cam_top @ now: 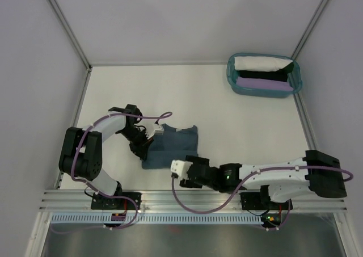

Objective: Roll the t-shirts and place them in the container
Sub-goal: Roll the tshirt

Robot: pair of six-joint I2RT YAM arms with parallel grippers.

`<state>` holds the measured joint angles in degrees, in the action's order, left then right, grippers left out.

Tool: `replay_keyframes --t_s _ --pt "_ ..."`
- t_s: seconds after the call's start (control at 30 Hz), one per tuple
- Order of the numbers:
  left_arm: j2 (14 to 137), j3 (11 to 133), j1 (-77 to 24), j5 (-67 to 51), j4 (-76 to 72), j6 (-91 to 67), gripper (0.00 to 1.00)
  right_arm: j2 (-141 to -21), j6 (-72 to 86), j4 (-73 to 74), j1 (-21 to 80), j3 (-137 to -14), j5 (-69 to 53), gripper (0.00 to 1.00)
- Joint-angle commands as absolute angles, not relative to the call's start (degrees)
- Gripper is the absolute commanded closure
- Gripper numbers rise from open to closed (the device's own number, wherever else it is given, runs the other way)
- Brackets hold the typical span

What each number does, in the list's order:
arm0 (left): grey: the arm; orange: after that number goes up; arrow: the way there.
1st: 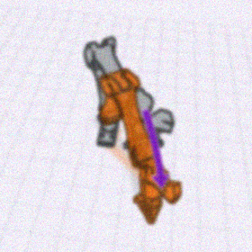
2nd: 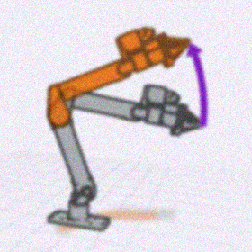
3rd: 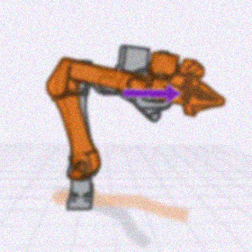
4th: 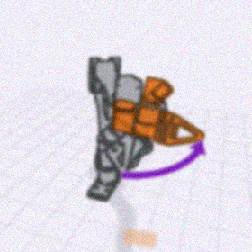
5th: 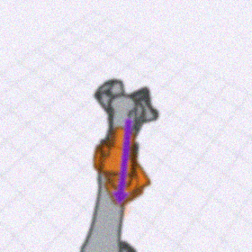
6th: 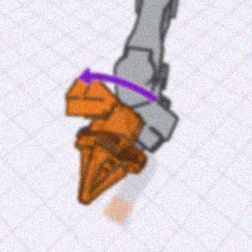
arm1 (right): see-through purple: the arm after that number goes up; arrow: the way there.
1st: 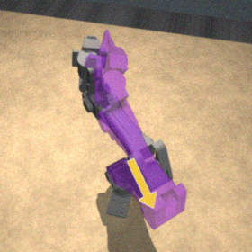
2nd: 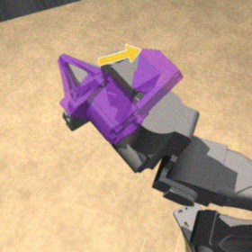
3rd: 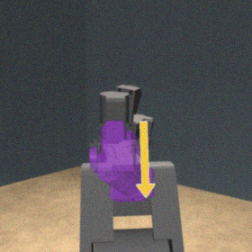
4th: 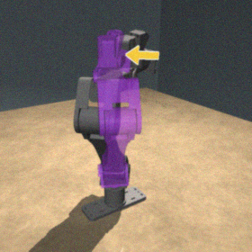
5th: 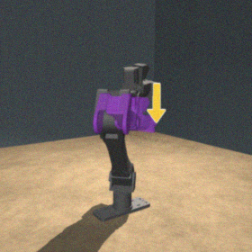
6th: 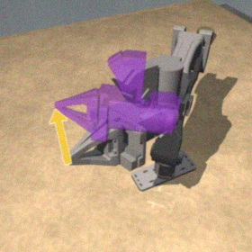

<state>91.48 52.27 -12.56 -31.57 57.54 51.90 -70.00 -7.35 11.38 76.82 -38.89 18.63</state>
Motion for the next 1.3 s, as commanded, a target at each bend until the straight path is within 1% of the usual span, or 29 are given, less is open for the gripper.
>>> replay_keyframes --t_s 0.0,0.13,0.3,0.43,0.5,0.57,0.6,0.63,0.7,0.73,0.77,0.8,0.87,0.9,0.97,1.0,1.03,1.07,1.1,1.17,1.2,1.27 --pt "91.32 54.58 -12.22 -31.38 57.3 51.68 0.88 -77.15 -18.18 11.08 84.89 -38.93 35.94 0.25" --pt "92.11 55.37 -12.3 -31.29 57.66 52.03 0.88 -85.32 -21.53 8.28 86.48 -40.08 40.6 0.24" --pt "92.2 55.9 -12.3 -31.2 59.06 53.7 0.87 -90.87 -23.46 2.73 86.57 -39.64 46.83 0.23" --pt "92.9 56.34 -12.3 -31.11 59.5 54.75 0.87 -96.31 -22.25 2.11 86.14 -40.34 45.98 0.24" --pt "93.16 56.6 -12.3 -31.2 59.68 54.84 0.87 -97.82 -21.54 2.02 85.26 -40.69 45.62 0.29" --pt "93.51 56.69 -12.3 -31.03 59.94 55.37 0.87 -99.14 -21.01 1.67 83.68 -40.87 46.58 0.41" --pt "93.52 56.52 -12.3 -30.85 60.03 55.55 0.86 -99.31 -20.74 1.32 83.06 -40.96 46.23 0.5" --pt "93.52 56.43 -12.3 -30.85 60.12 56.07 0.84 -98.97 -20.39 1.23 81.49 -40.87 45.62 0.65" --pt "93.43 56.51 -12.3 -30.67 60.12 56.16 0.8 -97.48 -19.16 0.79 79.81 -40.87 42.47 0.75" --pt "93.43 56.43 -12.3 -30.5 60.12 56.16 0.78 -96.86 -18.9 0.53 78.5 -40.78 41.67 0.91" --pt "93.08 56.6 -12.22 -30.5 60.2 56.16 0.76 -96.33 -18.64 0.44 78.05 -40.78 39.66 0.95" --pt "92.73 56.69 -12.3 -30.5 60.12 56.16 0.71 -95.37 -18.55 0.61 77.7 -41.13 38.59 0.99" --pt "91.5 56.95 -12.3 -30.85 59.86 56.25 0.66 -94.4 -17.85 1.4 76.73 -41.57 35.79 1.0" --pt "90.8 57.04 -12.3 -30.85 59.68 56.16 0.6 -93.44 -17.41 3.15 76.29 -42.44 30.64 1.0" --pt "88.43 57.65 -12.3 -31.38 59.33 56.08 0.54 -92.2 -16.09 5.87 74.1 -43.33 24.9 1.0" --pt "87.55 57.83 -12.3 -31.81 59.33 55.99 0.37 -91.15 -15.74 6.93 72.26 -44.37 16.96 1.0" --pt "86.67 58.09 -12.3 -31.99 59.41 55.99 0.29 -90.62 -15.56 7.81 71.2 -44.73 13.57 1.0" --pt "84.22 58.44 -12.3 -32.17 59.15 56.16 0.27 -90.18 -15.56 9.56 70.23 -45.26 11.1 1.0" --pt "83.07 58.45 -12.3 -32.25 59.24 56.42 0.26 -89.57 -15.38 10.54 68.83 -46.57 5.24 1.0" --pt "80.52 58.36 -12.3 -32.34 59.24 57.21 0.23 -89.3 -14.85 12.47 67.24 -47.72 0.29 1.0" --pt "77.98 58.27 -12.3 -32.08 59.24 57.56 0.22 -89.21 -14.42 12.83 65.67 -48.59 -5.39 1.0" --pt "75.6 57.49 -12.3 -31.82 59.24 58.35 0.21 -89.56 -13.98 13.62 64.26 -49.22 -10.0 1.0"
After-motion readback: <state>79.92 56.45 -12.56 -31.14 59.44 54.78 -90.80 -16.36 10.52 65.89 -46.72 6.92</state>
